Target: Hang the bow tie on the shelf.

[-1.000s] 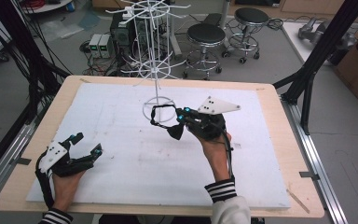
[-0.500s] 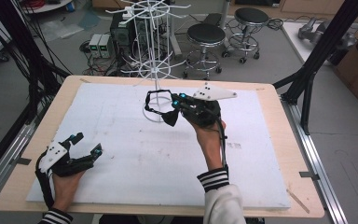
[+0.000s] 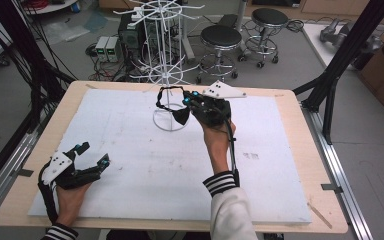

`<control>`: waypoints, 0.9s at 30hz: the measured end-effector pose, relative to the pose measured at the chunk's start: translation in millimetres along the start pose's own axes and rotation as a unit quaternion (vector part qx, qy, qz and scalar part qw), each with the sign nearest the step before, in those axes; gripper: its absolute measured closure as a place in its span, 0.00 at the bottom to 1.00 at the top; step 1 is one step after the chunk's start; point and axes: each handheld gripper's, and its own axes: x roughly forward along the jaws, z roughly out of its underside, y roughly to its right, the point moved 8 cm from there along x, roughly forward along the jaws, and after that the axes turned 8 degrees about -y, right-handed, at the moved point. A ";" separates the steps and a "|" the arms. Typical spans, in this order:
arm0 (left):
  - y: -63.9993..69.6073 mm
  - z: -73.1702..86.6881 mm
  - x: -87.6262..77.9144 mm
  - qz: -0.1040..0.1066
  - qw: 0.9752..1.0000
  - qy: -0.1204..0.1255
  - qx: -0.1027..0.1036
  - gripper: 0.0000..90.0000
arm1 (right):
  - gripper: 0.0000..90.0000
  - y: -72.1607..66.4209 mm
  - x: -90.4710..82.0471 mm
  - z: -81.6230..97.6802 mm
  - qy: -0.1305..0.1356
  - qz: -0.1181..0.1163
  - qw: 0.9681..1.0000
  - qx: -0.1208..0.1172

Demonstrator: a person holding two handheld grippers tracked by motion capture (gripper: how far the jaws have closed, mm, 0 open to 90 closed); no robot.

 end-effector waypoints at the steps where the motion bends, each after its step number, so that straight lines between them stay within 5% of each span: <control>1: 0.1 -0.1 0.1 0.000 1.000 0.001 -0.002 0.17 | 0.96 0.7 0.7 0.1 0.001 0.002 1.000 0.003; 27: 0.2 0.0 0.0 0.000 1.000 0.000 0.000 0.17 | 0.96 11.4 38.9 27.0 -0.042 0.028 0.998 0.037</control>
